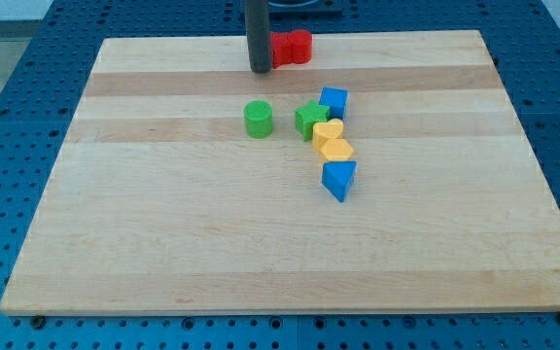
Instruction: Move blue cube towards left side of the board
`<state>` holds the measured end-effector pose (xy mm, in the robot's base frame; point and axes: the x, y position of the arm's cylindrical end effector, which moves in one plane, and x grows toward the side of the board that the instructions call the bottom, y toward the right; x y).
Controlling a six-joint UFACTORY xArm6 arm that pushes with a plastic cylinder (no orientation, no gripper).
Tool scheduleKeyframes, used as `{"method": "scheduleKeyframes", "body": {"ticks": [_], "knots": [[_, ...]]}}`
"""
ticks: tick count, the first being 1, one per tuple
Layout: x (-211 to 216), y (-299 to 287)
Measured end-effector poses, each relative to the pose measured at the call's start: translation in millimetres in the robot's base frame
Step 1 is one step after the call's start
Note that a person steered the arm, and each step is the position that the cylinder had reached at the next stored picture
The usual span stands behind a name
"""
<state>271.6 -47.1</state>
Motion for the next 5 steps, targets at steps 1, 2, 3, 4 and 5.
{"method": "scheduleKeyframes", "body": {"ticks": [1,2,3,4,5], "knots": [[22,7],[34,41],[36,82],[38,120],[50,139]]}}
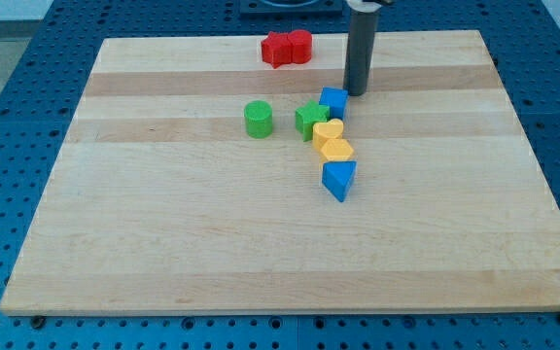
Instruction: Move blue cube towards left side of the board
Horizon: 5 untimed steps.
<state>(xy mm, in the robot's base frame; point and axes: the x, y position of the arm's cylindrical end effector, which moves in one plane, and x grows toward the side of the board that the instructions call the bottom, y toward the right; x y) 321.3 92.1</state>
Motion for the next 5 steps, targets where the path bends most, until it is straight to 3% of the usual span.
{"method": "scheduleKeyframes", "body": {"ticks": [2,5], "knots": [[25,-4],[22,-29]]}}
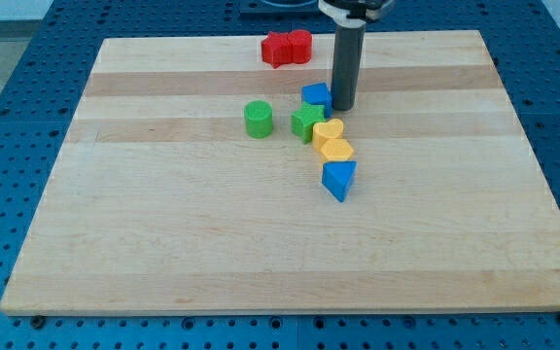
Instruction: Move blue cube towards left side of the board
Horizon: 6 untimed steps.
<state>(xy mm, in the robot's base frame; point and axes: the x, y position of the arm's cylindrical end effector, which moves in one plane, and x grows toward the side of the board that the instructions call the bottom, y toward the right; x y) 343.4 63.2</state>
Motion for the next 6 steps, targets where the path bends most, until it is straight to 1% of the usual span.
{"method": "scheduleKeyframes", "body": {"ticks": [1,2,5,6], "knots": [[-3,-15],[-6,-41],[-11,-135],[-11,-128]]}}
